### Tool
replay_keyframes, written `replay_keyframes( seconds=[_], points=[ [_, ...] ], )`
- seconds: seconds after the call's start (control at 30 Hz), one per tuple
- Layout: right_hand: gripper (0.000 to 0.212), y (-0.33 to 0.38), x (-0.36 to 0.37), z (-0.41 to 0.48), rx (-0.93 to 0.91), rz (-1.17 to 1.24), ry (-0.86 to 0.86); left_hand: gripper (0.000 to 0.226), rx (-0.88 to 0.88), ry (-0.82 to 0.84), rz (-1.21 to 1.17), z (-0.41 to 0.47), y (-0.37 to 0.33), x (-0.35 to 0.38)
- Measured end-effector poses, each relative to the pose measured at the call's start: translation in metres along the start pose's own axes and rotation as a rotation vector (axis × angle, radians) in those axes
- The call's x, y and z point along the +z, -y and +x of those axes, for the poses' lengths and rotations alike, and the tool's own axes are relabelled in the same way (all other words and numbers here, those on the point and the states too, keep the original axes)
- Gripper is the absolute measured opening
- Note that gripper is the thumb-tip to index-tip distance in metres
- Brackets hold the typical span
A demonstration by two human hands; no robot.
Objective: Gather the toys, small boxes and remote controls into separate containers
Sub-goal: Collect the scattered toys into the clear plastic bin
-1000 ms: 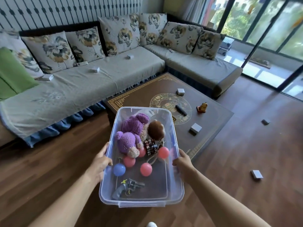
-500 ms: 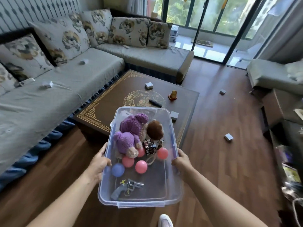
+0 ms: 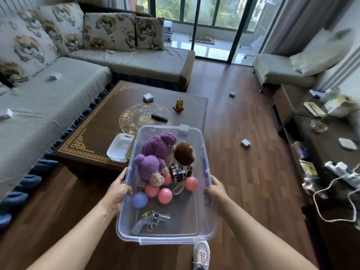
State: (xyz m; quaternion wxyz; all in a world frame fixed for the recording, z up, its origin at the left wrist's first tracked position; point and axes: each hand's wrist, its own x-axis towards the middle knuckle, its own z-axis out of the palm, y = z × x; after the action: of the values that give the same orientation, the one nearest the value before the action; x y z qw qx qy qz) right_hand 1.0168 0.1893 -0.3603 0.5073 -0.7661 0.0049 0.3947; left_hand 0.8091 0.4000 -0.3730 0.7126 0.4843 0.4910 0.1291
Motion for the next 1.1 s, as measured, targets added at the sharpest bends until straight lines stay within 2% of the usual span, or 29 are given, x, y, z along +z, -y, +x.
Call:
replay_keyframes(
  seconds=[0.3,0.63,1.1],
  points=[
    [0.072,0.013,-0.081,0.081,0.075,0.044,-0.044,0.094,-0.078,0.023,0.038,0.068,-0.014,0.110],
    [0.074,0.093,-0.186,0.197,0.082,-0.007,-0.070,0.095,-0.071,0.034,-0.038,0.156,-0.047,0.253],
    [0.075,0.175,-0.196,0.330,0.112,0.077,-0.134,0.093,-0.070,0.125,0.109,0.296,-0.146,0.322]
  ],
)
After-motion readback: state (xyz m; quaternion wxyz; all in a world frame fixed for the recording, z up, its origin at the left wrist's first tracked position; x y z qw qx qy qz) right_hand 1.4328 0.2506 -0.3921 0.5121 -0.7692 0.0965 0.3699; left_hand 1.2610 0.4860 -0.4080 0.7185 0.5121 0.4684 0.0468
